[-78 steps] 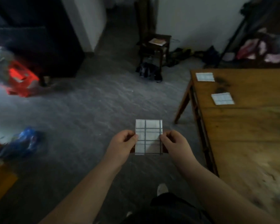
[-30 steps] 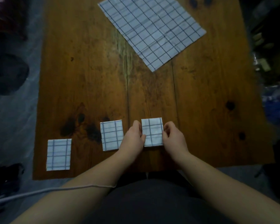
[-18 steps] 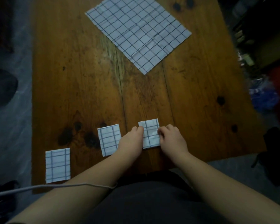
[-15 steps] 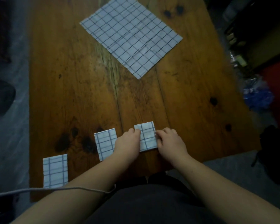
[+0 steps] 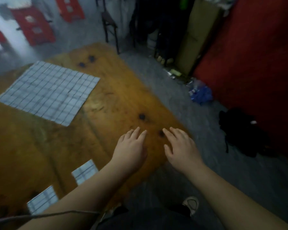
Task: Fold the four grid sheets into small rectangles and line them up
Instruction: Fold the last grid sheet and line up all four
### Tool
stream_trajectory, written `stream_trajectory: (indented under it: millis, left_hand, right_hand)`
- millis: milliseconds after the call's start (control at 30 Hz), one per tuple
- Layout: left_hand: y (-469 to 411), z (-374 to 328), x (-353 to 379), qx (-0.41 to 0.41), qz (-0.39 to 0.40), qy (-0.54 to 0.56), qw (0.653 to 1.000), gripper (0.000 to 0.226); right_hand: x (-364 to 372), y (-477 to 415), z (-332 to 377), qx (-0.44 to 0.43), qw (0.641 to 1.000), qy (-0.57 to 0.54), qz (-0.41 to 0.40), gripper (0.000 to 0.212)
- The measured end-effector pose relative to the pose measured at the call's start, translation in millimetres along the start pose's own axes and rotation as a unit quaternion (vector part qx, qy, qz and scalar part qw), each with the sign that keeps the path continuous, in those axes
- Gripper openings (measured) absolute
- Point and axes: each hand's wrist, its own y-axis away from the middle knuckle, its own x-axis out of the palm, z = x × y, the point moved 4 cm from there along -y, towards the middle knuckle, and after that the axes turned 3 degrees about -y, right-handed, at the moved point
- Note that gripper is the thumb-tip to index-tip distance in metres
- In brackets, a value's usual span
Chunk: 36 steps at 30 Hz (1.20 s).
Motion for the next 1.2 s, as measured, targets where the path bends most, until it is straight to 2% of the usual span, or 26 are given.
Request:
stream_trajectory:
  millis: [167, 333, 533, 767, 900, 1067, 1200]
  left_hand:
    - [-70.3, -142.8, 7.6, 0.074, -0.003, -0.025, 0.997, 0.067]
    - [-133.1, -285.1, 23.4, 0.117, -0.008, -0.032, 0.993, 0.063]
    - [-194.4, -396.2, 27.1, 0.154, 0.001, -0.041, 0.987, 0.062]
    - [-291.7, -434.2, 23.9, 0.136, 0.006, -0.054, 0.989, 0.061]
    - [-367.2, -438.0, 18.4, 0.119, -0.008, -0.038, 0.992, 0.062]
    - [-481.8, -420.6, 1.8, 0.100, -0.006, -0.019, 0.995, 0.064]
    - [-567.6, -378.7, -29.4, 0.061, -0.008, -0.020, 0.998, 0.064]
  right_hand:
    - [-62.5, 25.2, -139.9, 0.036, 0.996, -0.024, -0.077, 0.063]
    - [-122.4, 44.9, -289.4, 0.103, 0.987, -0.023, -0.118, 0.065]
    - [-171.3, 43.2, -389.7, 0.142, 0.982, -0.047, -0.118, 0.067]
    - [-210.2, -27.8, -453.5, 0.155, 0.979, -0.069, -0.113, 0.067]
    - [-236.4, -94.3, -475.9, 0.134, 0.985, -0.029, -0.108, 0.067]
    - [-269.8, -215.7, -498.0, 0.122, 0.988, -0.018, -0.092, 0.067]
    - [-292.5, -318.4, -493.7, 0.101, 0.993, -0.019, -0.064, 0.067]
